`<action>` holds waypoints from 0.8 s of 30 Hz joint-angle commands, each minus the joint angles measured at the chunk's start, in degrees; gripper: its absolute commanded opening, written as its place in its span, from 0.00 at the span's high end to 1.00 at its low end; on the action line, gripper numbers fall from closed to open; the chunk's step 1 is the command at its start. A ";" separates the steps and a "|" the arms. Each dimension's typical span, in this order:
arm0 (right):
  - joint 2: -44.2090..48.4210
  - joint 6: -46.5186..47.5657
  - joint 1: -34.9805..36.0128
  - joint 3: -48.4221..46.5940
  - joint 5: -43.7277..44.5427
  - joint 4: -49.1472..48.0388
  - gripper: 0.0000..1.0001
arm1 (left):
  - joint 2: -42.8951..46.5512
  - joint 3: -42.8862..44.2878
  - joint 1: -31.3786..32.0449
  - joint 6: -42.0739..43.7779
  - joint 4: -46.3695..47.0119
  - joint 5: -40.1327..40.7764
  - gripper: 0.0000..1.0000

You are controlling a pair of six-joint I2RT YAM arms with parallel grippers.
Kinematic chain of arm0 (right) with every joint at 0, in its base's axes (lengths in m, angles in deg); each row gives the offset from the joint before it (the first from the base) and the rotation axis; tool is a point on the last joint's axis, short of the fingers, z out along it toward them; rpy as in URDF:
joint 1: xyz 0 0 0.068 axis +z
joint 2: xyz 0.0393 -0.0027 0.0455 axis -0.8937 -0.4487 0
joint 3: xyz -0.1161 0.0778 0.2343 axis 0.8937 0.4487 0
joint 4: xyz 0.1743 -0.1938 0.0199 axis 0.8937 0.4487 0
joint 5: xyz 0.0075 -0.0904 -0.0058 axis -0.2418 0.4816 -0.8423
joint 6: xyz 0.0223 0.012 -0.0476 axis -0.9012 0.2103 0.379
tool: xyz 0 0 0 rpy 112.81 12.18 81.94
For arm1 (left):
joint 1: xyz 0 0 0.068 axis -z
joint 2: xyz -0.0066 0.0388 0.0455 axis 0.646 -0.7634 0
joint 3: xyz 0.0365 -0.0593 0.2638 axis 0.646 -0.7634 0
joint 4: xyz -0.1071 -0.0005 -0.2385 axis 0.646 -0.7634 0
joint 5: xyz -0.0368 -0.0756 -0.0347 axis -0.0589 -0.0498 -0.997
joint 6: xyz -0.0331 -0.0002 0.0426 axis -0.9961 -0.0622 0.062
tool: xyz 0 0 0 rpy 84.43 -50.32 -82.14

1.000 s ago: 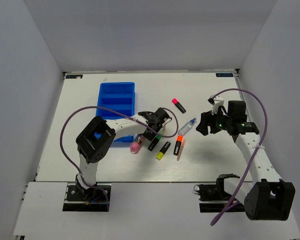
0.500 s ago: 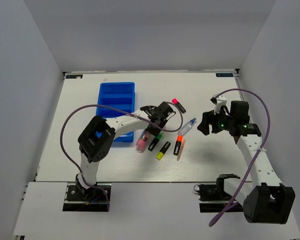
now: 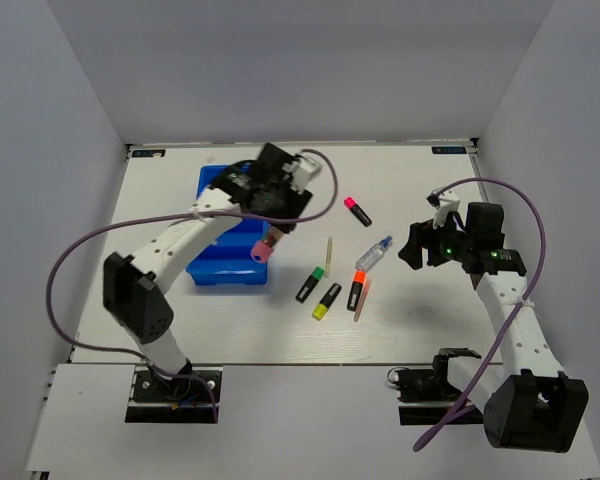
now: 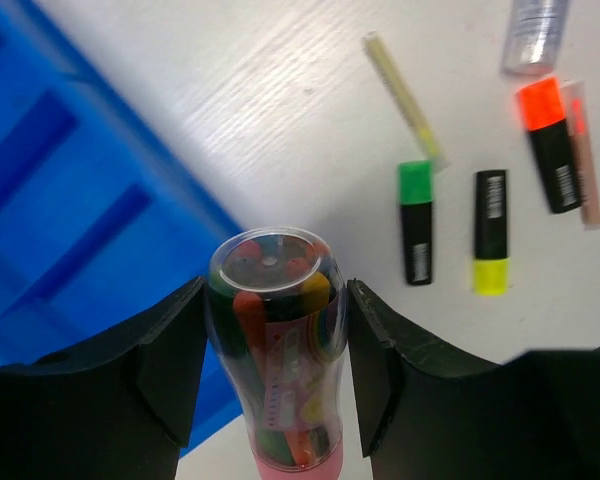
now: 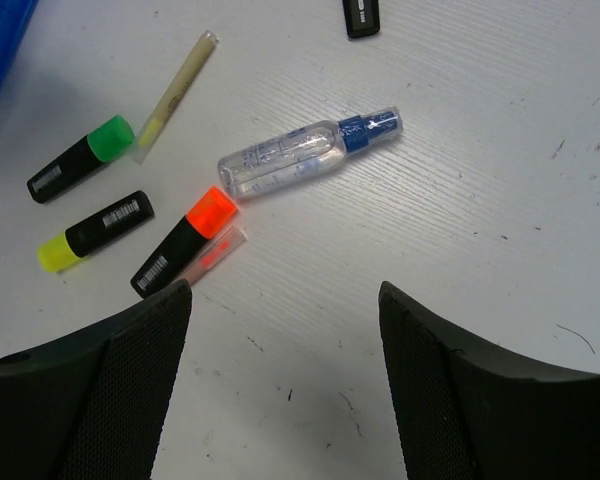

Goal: Sort the stationery into containers
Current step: Place the stationery in the storage box.

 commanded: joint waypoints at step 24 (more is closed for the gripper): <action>0.19 -0.65 -1.42 -0.06 -2.77 -1.13 0.21 | 4.94 -7.22 -28.94 45.36 -10.77 -44.87 1.00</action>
